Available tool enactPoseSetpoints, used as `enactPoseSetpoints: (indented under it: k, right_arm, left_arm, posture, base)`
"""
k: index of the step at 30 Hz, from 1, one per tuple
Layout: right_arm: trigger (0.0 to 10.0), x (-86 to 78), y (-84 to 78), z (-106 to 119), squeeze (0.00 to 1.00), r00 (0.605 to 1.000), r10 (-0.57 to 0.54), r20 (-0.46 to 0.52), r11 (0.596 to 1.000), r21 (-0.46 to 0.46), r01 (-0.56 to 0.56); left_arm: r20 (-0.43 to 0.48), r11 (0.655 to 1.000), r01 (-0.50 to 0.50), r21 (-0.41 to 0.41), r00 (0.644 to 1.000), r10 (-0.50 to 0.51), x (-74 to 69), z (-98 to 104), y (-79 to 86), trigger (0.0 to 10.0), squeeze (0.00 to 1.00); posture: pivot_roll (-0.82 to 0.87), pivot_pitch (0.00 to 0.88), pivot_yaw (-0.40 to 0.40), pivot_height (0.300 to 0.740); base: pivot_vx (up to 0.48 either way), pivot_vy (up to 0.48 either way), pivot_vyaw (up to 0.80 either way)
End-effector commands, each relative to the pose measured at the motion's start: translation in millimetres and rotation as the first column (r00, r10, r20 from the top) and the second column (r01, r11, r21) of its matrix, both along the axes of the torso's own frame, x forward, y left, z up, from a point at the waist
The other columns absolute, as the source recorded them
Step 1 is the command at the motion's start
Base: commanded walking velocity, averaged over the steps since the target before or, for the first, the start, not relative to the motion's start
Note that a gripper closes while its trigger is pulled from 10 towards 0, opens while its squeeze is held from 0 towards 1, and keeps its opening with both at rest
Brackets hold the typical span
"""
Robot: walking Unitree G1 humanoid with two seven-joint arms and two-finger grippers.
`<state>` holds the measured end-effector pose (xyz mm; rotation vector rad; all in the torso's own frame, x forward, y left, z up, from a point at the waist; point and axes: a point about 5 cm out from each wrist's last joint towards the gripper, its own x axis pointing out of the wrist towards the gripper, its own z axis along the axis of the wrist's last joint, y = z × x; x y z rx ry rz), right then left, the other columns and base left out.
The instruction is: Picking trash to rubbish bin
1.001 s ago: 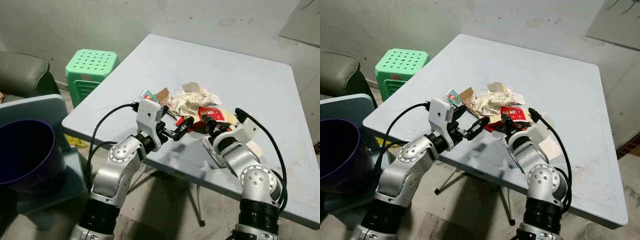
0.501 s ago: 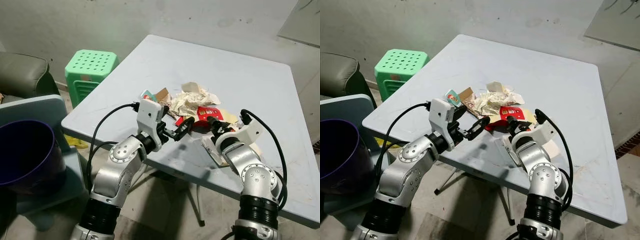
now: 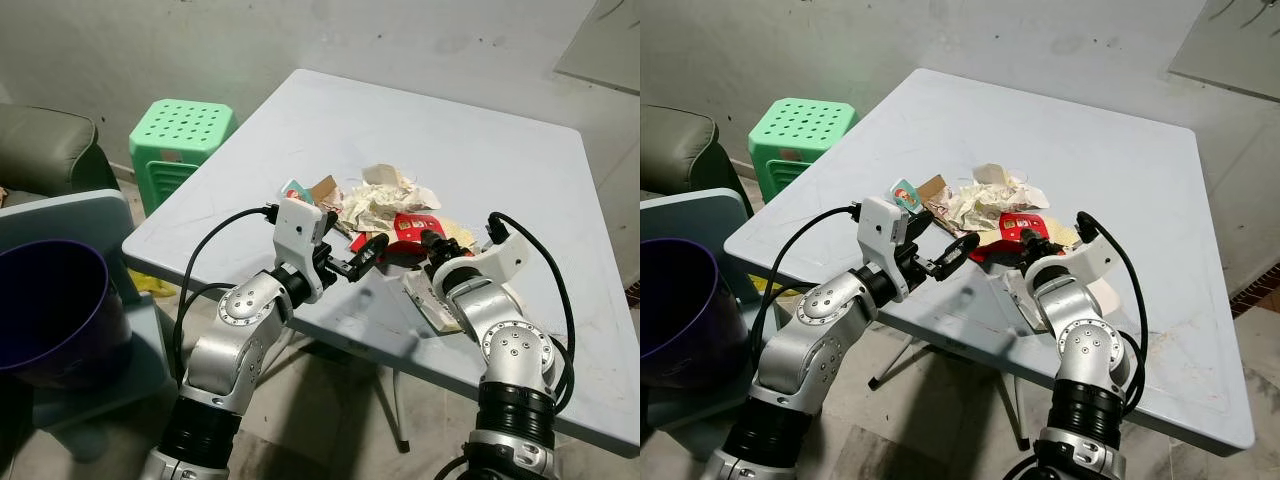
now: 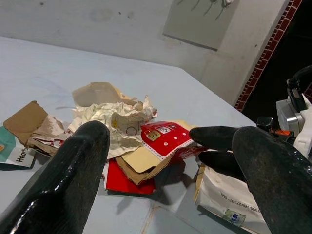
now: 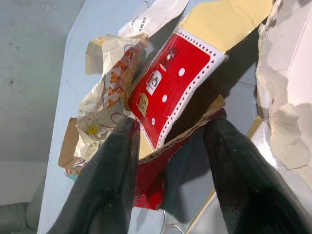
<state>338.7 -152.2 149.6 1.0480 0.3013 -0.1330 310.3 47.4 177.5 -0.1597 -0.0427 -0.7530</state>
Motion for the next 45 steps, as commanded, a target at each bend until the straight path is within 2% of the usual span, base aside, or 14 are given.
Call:
enactPoseSetpoints:
  k: [1, 12, 21, 45]
  right_arm:
    - [0.0, 2.9, 2.1, 4.7, 0.0, 1.0, -0.008, 0.006, 1.0, 0.023, 0.008]
    - [0.0, 1.0, 3.3, -5.2, 0.0, 0.999, -0.002, -0.035, 0.999, 0.045, 0.003]
    - [0.0, -1.2, -1.9, -9.7, 0.0, 0.998, -0.015, -0.056, 0.998, 0.054, 0.018]
    - [0.0, -36.6, -14.5, -13.1, 0.0, 0.995, 0.011, -0.097, 1.0, 0.015, -0.01]
  left_arm:
    - [0.013, 1.0, 0.007, -0.007, 1.0, -0.007, -0.4, 5.3, -3.1, 10.0, 0.0]
    - [0.012, 1.0, 0.004, -0.013, 1.0, -0.003, -0.4, 6.1, -3.2, 10.0, 0.0]
    - [0.013, 1.0, 0.005, -0.016, 1.0, -0.005, -0.2, 6.2, -3.9, 10.0, 0.0]
    - [0.023, 1.0, 0.02, -0.017, 1.0, -0.019, 0.1, 8.1, -7.6, 10.0, 0.0]
  posture:
    - [-0.08, 0.13, -0.095, 0.74]
    - [-0.08, 0.134, -0.099, 0.74]
    - [-0.09, 0.13, -0.099, 0.74]
    - [-0.09, 0.11, -0.102, 0.74]
  base:
    - [0.0, 0.0, 0.0]
    - [0.0, 0.0, 0.0]
    - [0.0, 0.0, 0.0]
    - [0.0, 0.0, 0.0]
